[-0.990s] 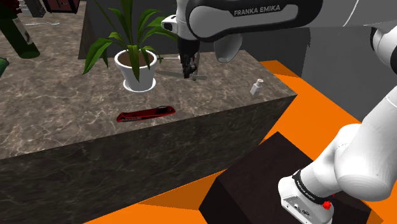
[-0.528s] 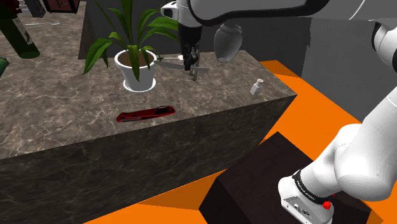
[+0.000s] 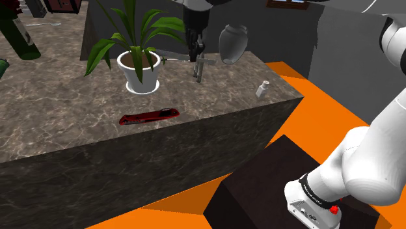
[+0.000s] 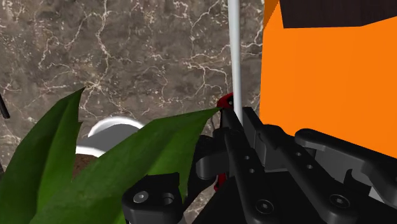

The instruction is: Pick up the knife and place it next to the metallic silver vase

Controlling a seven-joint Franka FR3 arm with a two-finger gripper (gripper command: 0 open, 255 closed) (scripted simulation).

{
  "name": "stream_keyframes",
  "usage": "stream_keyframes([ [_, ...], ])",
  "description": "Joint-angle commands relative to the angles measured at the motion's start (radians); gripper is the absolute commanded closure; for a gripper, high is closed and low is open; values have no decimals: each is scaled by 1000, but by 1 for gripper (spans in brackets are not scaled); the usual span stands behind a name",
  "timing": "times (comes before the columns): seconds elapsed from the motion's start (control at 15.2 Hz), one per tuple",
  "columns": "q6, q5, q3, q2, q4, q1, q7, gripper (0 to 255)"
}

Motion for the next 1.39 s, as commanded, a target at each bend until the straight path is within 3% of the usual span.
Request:
stream_keyframes([
  [0.0,-30,0,0,6,36,1,-3,255],
  [0.79,-213,-7,3,60,272,10,-18,255],
  [1.32,-153,24,-72,-42,132,-105,-197,255],
])
